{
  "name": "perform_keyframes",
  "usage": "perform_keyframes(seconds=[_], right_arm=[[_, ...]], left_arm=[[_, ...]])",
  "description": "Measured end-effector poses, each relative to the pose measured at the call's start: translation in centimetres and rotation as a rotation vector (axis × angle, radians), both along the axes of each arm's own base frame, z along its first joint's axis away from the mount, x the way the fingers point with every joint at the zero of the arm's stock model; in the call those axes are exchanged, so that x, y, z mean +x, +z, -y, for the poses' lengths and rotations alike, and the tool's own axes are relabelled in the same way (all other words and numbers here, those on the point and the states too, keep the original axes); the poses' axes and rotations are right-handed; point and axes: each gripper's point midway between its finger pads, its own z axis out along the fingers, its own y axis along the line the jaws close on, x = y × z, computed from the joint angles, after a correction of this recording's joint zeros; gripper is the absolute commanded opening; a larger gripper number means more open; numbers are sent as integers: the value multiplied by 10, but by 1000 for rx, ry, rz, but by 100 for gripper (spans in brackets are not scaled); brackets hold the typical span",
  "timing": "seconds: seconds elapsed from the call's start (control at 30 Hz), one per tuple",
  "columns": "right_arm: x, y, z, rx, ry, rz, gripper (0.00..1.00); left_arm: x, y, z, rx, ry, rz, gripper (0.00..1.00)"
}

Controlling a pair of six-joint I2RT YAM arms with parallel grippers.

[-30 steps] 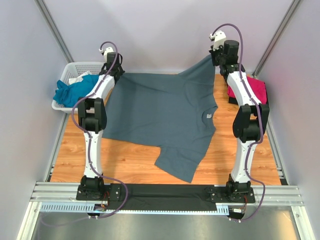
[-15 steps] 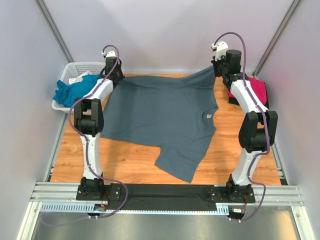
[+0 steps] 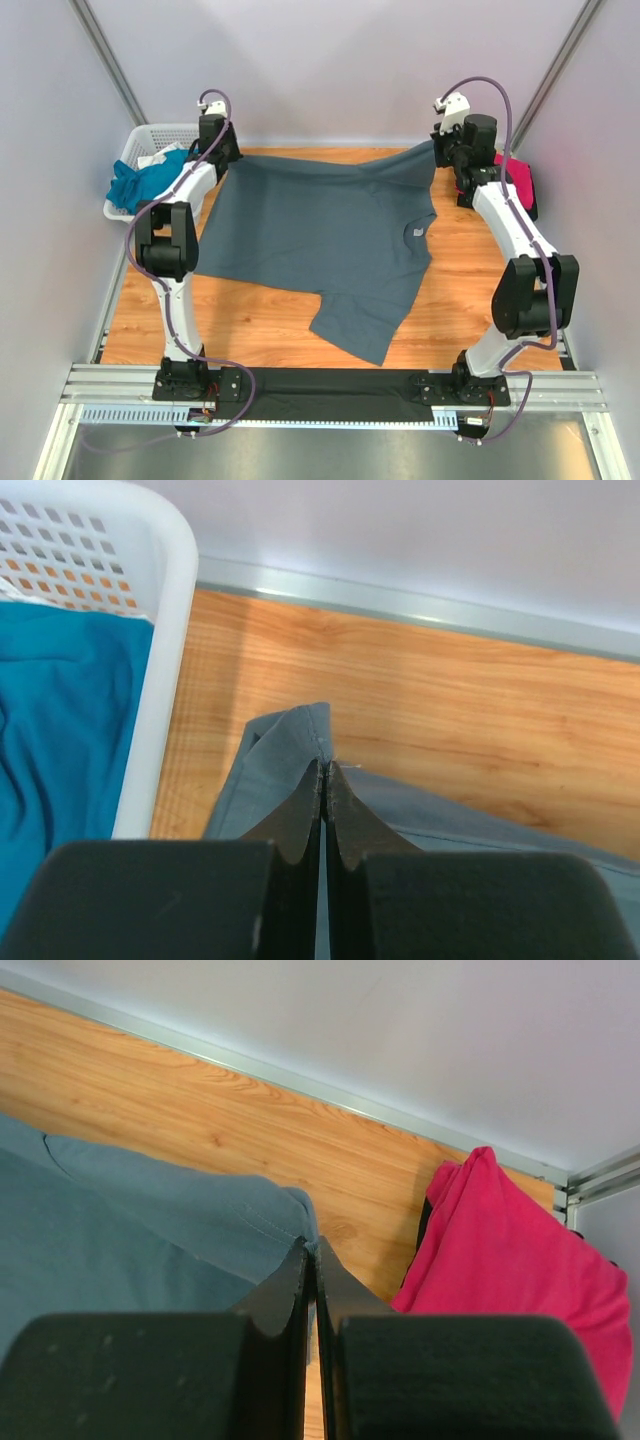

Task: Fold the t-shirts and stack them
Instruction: Fold the tshirt

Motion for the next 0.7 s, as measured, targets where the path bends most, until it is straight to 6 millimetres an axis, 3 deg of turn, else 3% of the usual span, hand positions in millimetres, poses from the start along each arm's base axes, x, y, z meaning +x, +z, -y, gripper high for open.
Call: perform_keyframes(seconds=[0.3,0.7], right_arm=[[-22,-24,-5,44,-4,-64,0],[-63,-55,-9,91,-22,-144,1]], left_arm=[[-28,-16,0,10,-57,-40,0],[-51,-17,-5,21,-67,-54,0]])
